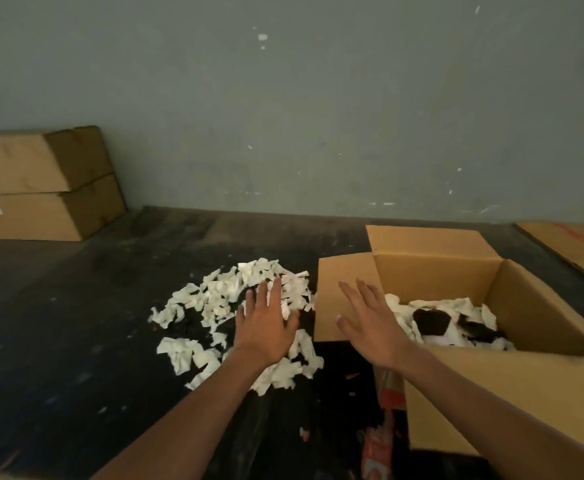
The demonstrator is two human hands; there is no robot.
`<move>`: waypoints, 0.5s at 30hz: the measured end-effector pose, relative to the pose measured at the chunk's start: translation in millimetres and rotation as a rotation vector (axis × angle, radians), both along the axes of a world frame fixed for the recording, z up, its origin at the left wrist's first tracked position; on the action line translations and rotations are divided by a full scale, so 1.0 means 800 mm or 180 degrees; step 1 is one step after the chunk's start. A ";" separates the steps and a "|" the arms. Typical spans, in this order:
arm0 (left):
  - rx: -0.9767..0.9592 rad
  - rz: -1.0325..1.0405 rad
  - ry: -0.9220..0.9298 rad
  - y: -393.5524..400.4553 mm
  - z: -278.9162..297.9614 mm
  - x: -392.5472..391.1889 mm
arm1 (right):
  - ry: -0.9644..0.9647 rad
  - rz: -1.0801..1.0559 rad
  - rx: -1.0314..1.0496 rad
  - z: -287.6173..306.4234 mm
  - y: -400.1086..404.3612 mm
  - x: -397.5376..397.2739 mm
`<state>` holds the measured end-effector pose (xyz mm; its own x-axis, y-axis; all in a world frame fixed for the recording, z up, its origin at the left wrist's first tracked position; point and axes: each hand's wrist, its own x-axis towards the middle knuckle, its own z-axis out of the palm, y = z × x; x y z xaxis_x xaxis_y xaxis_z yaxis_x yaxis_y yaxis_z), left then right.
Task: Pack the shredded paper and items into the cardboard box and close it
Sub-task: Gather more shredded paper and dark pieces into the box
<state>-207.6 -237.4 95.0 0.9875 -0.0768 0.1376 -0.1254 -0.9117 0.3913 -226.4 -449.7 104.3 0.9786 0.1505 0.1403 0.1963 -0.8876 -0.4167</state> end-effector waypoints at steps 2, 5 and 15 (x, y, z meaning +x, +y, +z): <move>-0.0139 0.0151 0.0091 0.044 -0.021 -0.025 | -0.0105 0.0216 0.0268 -0.017 0.045 -0.027; -0.0165 0.0316 0.0428 0.098 -0.057 -0.061 | 0.0044 0.0408 0.0599 -0.055 0.102 -0.057; -0.0475 0.0816 0.1205 0.187 -0.158 -0.102 | 0.1246 -0.0357 0.0393 -0.195 0.164 -0.078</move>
<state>-289.2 -87.4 -31.6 0.9549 0.1689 -0.2443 0.2726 -0.8249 0.4951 -288.5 -318.8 -51.7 0.9710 0.0455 -0.2349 -0.0928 -0.8333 -0.5450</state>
